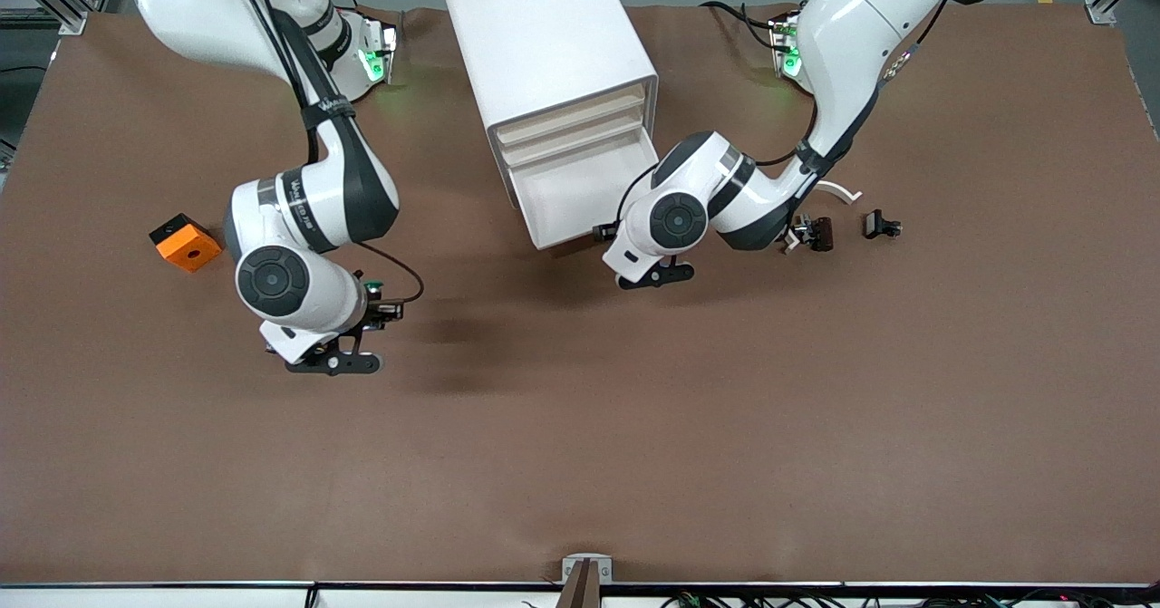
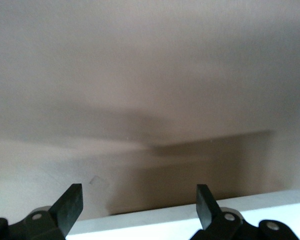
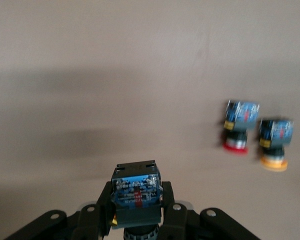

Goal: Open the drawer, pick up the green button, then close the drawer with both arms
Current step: 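Close the drawer with the left gripper while the right gripper moves the button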

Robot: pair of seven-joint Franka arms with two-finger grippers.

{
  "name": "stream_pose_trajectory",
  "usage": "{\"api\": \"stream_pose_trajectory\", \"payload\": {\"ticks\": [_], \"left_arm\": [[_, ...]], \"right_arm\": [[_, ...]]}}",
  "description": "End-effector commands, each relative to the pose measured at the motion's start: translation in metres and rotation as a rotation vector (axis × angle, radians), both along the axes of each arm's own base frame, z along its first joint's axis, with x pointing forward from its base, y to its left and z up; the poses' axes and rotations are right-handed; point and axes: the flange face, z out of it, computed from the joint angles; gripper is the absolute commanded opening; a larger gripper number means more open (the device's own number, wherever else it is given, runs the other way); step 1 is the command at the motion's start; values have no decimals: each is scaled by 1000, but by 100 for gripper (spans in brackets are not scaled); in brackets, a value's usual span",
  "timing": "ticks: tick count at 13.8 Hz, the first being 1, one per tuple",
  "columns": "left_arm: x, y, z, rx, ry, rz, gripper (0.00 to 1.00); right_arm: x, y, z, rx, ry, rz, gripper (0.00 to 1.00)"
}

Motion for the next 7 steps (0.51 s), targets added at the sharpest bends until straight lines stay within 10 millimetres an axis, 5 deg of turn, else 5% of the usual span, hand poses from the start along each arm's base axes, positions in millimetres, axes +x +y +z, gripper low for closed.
{"api": "stream_pose_trajectory", "payload": {"ticks": [1, 7], "left_arm": [[-22, -10, 2, -9, 0, -37, 100], [-78, -37, -11, -72, 38, -46, 100]], "right_arm": [[-4, -30, -30, 1, -41, -4, 7], [3, -71, -84, -9, 4, -43, 9]]}}
